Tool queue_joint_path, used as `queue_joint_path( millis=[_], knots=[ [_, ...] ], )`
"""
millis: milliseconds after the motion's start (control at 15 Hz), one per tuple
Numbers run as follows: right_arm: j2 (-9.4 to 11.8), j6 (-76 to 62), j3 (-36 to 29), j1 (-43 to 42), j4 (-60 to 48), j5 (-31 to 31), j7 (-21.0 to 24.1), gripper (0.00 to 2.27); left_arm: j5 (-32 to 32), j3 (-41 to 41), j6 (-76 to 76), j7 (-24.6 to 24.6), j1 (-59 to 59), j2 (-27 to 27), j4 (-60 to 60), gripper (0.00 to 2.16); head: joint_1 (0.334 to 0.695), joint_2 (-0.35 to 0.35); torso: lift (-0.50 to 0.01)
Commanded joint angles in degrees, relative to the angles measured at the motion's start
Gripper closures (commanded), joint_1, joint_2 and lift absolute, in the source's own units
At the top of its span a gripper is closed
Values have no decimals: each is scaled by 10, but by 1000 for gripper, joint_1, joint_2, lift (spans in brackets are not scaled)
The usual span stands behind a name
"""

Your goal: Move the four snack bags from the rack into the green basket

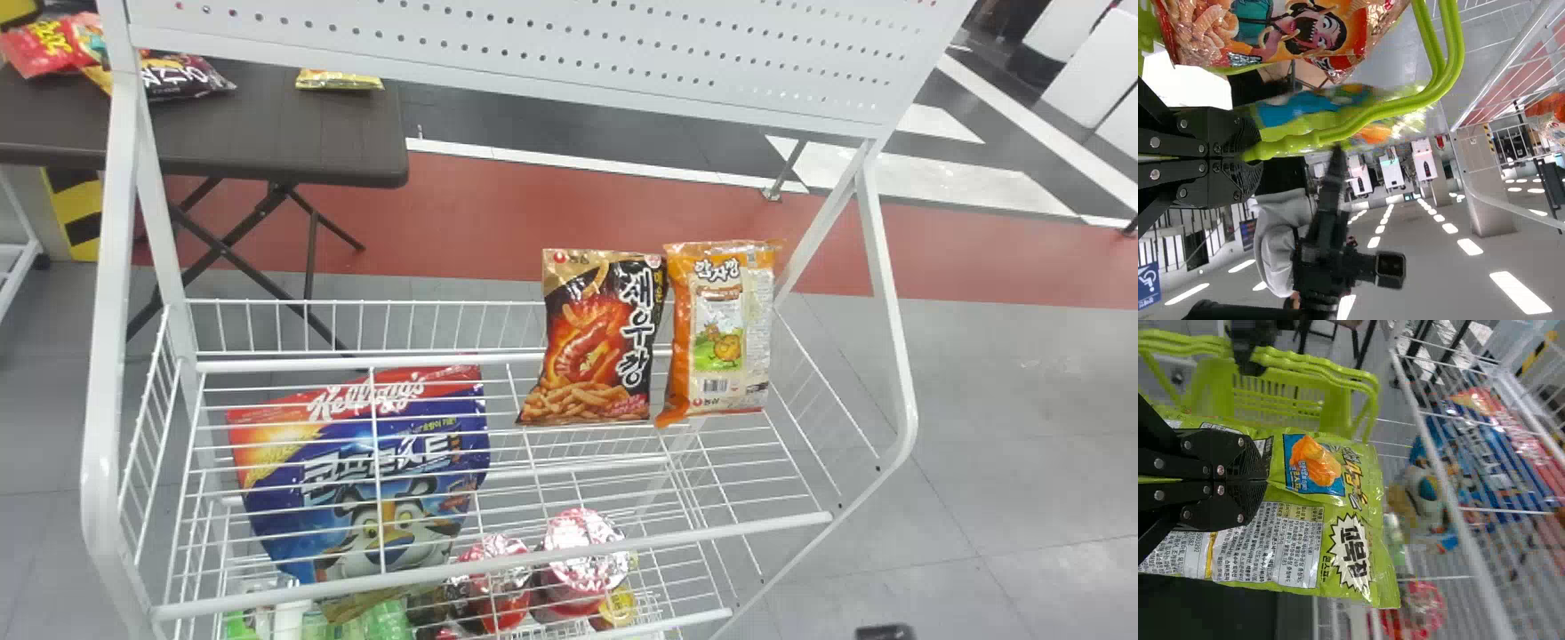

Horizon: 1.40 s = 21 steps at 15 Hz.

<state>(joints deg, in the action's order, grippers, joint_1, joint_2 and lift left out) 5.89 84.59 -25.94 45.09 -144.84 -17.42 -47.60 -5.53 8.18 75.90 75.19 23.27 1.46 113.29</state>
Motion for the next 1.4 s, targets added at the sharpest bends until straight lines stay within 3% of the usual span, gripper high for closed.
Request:
queue_joint_path(
  millis=[0, 200, 467, 733, 1000, 1200, 1333],
  knots=[
    [9, -34, 67, -5, 53, 27, 4, 2132, 0, 3, 0, 0, -2, -1, 0, 1504, 695, -350, 0],
    [17, -97, 150, -24, 99, 70, 24, 2132, 0, 8, 0, 0, -2, 0, 0, 1504, 695, -350, 0],
    [22, -122, 215, -54, 151, 106, 45, 2132, -1, 7, 0, 3, 2, 1, 4, 1504, 695, -350, 0],
    [24, -155, 243, -87, 224, 117, 60, 2132, 0, 10, 2, 3, 2, 2, 5, 1504, 695, -350, 0],
    [27, -231, 282, -130, 322, 148, 107, 2132, 0, 9, 7, 5, 1, 5, 7, 1504, 695, -350, 0],
    [34, -268, 307, -133, 333, 194, 158, 2128, -1, 8, 7, 6, 3, 6, 8, 1504, 695, -350, 0],
    [36, -280, 302, -123, 325, 191, 159, 2128, 0, 10, 7, 5, 1, 4, 8, 1504, 695, -350, 0]
  ],
)
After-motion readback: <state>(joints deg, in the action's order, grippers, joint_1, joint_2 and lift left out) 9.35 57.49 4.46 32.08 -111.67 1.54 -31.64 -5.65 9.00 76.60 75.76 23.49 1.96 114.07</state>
